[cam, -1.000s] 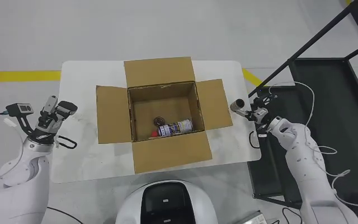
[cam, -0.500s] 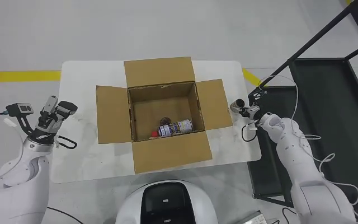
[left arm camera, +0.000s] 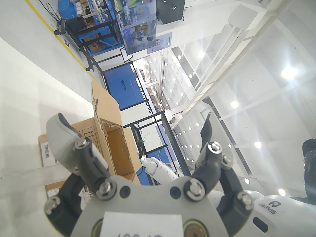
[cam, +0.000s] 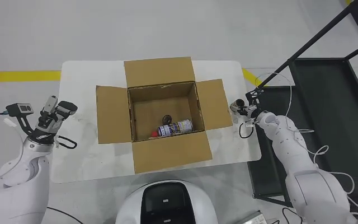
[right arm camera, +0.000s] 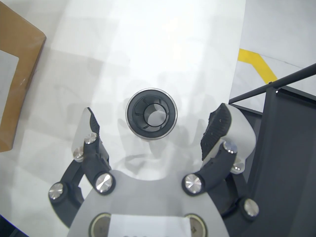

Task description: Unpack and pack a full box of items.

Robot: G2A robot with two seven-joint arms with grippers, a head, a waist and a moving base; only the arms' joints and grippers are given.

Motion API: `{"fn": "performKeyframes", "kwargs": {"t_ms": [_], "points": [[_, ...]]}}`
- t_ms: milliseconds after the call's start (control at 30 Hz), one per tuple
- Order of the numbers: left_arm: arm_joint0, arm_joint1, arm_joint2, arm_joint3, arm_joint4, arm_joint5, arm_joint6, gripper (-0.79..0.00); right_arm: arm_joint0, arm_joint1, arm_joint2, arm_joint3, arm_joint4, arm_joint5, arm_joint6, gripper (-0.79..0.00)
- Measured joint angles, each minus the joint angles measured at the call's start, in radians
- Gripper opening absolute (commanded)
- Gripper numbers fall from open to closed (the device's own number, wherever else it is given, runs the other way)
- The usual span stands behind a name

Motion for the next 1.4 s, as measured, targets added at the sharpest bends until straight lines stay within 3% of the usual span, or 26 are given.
{"fn": "performKeyframes", "kwargs": {"t_ms": [33, 67, 100, 133, 200, 700, 933, 1167, 1400], "points": [[0.000, 0.000, 0.000, 0.000, 0.000, 0.000, 0.000, 0.000, 0.006, -0.002, -0.005, 0.008, -0.001, 0.001, -0.001, -0.022], [0.000, 0.000, 0.000, 0.000, 0.000, 0.000, 0.000, 0.000, 0.013, -0.005, -0.012, 0.019, -0.004, 0.001, -0.001, -0.126], [0.000, 0.000, 0.000, 0.000, 0.000, 0.000, 0.000, 0.000, 0.019, -0.007, -0.017, 0.026, -0.007, 0.002, -0.001, -0.259], [0.000, 0.000, 0.000, 0.000, 0.000, 0.000, 0.000, 0.000, 0.024, -0.009, -0.022, 0.034, -0.008, 0.003, -0.001, -0.474], [0.000, 0.000, 0.000, 0.000, 0.000, 0.000, 0.000, 0.000, 0.036, -0.014, -0.030, 0.051, -0.009, 0.005, -0.003, -0.785], [0.000, 0.000, 0.000, 0.000, 0.000, 0.000, 0.000, 0.000, 0.059, -0.017, -0.076, 0.083, -0.061, -0.042, -0.084, -0.785], [0.000, 0.000, 0.000, 0.000, 0.000, 0.000, 0.000, 0.000, 0.044, 0.015, -0.059, -0.007, -0.117, -0.076, -0.176, -0.785], [0.000, 0.000, 0.000, 0.000, 0.000, 0.000, 0.000, 0.000, -0.066, 0.083, 0.051, -0.305, -0.115, -0.173, -0.229, -0.785], [0.000, 0.000, 0.000, 0.000, 0.000, 0.000, 0.000, 0.000, -0.241, 0.108, 0.123, -0.747, 0.003, -0.242, -0.060, -0.785]]}}
